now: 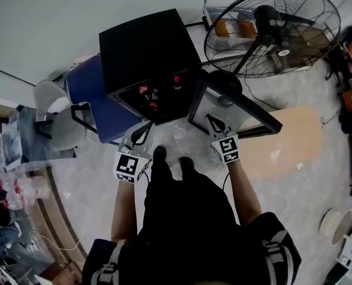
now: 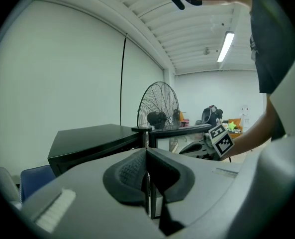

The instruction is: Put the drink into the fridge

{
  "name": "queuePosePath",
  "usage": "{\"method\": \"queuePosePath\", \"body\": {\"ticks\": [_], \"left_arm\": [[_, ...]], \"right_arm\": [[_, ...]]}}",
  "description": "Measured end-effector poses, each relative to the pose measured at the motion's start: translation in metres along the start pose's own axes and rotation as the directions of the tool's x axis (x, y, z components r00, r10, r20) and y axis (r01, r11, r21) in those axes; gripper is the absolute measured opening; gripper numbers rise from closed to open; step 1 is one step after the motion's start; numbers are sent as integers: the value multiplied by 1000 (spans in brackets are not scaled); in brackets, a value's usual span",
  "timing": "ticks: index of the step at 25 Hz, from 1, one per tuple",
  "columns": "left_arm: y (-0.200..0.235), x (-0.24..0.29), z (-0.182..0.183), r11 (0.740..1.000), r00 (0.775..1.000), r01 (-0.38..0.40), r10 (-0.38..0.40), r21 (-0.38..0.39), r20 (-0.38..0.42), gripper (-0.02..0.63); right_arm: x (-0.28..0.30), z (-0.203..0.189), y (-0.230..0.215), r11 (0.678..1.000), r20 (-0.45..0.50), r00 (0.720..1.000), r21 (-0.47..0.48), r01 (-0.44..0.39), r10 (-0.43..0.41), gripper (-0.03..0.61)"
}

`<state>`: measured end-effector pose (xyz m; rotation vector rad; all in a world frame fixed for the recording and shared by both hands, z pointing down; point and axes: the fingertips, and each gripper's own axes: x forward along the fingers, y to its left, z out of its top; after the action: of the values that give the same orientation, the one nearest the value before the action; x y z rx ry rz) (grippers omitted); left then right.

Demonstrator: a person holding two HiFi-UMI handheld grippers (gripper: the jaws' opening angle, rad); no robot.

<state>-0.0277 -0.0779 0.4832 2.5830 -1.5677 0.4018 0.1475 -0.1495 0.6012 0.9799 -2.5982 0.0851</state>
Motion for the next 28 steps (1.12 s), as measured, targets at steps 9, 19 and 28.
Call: {"method": "queuePosePath", "body": {"ticks": [9,19,28], "left_arm": [[-17,-7,0,1000,1000,-16,16,18,-6,2],[-24,-20,-3,999,1000,-27,28,30,-14,2],[-21,-19,-2,999,1000,-8,9,37,-23,2]], "right_arm": [[-29,14,-3,999,24,999,-35,-38,38,2],[-42,20,9,998,46,997,-41,-55,57,2],[-46,27,15,995,66,994,-49,-82,85,2]]}}
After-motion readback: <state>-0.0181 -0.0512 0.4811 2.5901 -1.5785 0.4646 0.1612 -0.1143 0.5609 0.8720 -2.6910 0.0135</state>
